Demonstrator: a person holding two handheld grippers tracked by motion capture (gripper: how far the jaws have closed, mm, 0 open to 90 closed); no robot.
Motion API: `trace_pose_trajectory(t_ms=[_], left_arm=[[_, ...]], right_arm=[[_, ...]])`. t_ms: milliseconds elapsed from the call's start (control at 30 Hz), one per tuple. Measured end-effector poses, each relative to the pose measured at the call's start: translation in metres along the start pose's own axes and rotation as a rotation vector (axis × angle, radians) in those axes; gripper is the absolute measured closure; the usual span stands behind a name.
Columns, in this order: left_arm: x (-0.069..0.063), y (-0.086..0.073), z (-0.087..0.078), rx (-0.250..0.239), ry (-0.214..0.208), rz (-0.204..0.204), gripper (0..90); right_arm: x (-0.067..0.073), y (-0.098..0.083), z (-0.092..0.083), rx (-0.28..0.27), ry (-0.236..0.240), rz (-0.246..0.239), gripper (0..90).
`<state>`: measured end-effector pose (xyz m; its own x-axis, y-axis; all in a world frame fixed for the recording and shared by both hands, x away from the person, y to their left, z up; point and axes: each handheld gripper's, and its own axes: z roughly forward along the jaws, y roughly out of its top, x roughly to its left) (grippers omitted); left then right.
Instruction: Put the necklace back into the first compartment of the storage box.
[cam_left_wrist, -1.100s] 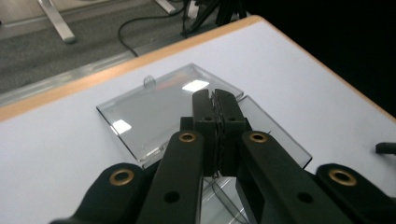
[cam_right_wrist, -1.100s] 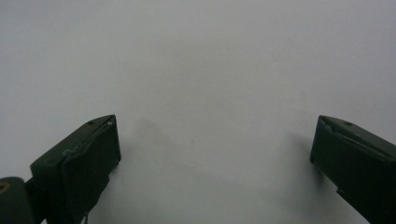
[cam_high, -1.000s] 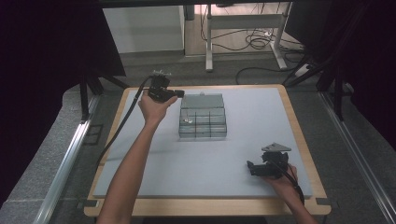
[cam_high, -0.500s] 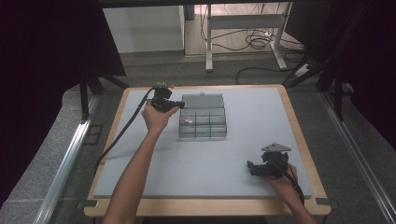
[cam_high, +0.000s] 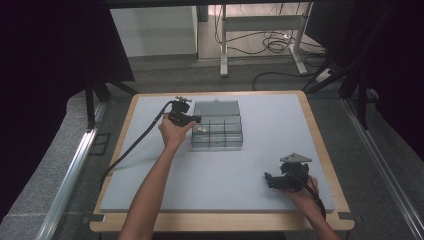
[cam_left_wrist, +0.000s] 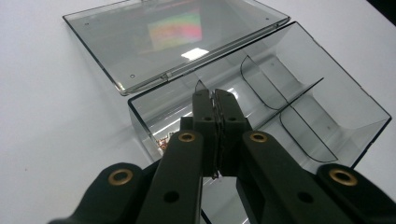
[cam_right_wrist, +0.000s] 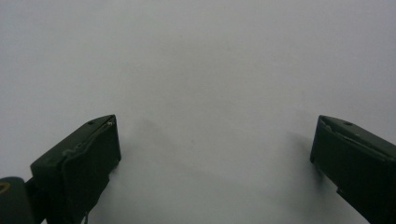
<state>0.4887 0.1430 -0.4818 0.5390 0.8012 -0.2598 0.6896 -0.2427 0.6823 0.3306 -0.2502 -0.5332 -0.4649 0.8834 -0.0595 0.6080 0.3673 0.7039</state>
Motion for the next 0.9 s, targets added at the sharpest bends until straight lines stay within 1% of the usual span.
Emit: trace_pose_trajectory(t_ms=[133, 167, 233, 300, 400, 533, 600, 633, 667, 700, 833, 900], left_arm=[[-0.002, -0.002, 0.004, 0.009, 0.015, 0.006, 88.7], [-0.003, -0.003, 0.005, 0.009, 0.018, 0.004, 87.3], [-0.004, -0.003, 0.007, 0.005, 0.021, -0.002, 79.9], [-0.004, -0.003, 0.006, -0.006, 0.023, -0.004, 75.8], [-0.004, -0.002, -0.001, -0.024, 0.014, -0.005, 70.9], [-0.006, -0.001, -0.017, -0.045, 0.004, 0.013, 68.0], [-0.009, -0.003, -0.027, -0.06, -0.011, 0.025, 65.7], [-0.013, -0.005, -0.034, -0.078, -0.004, 0.047, 64.6], [-0.016, -0.007, -0.039, -0.091, 0.003, 0.056, 62.9], [-0.019, -0.01, -0.044, -0.103, 0.004, 0.065, 61.3], [-0.031, -0.024, -0.062, -0.111, -0.015, 0.098, 53.1], [-0.035, -0.033, -0.072, -0.133, -0.007, 0.115, 52.1]], right_arm=[[0.0, 0.0, 0.0, 0.0, 0.0, 0.0, 1.3], [0.0, 0.0, 0.0, 0.0, 0.0, 0.0, 1.3], [0.0, 0.0, 0.0, 0.0, 0.0, 0.0, 1.3], [0.0, 0.0, 0.0, -0.001, 0.0, -0.001, 1.4], [0.0, 0.0, 0.0, 0.0, 0.0, 0.0, 1.3], [0.0, 0.0, 0.0, 0.001, 0.0, 0.0, 1.3], [0.0, 0.0, 0.0, 0.001, -0.001, 0.0, 1.3], [0.0, 0.0, 0.0, 0.0, -0.001, 0.0, 1.3], [0.0, 0.0, 0.0, 0.0, -0.001, 0.0, 1.3], [0.0, 0.0, 0.0, 0.0, -0.001, 0.0, 1.3], [0.0, 0.0, 0.0, 0.0, -0.001, 0.0, 1.3], [0.0, 0.0, 0.0, 0.0, -0.001, 0.0, 1.3]])
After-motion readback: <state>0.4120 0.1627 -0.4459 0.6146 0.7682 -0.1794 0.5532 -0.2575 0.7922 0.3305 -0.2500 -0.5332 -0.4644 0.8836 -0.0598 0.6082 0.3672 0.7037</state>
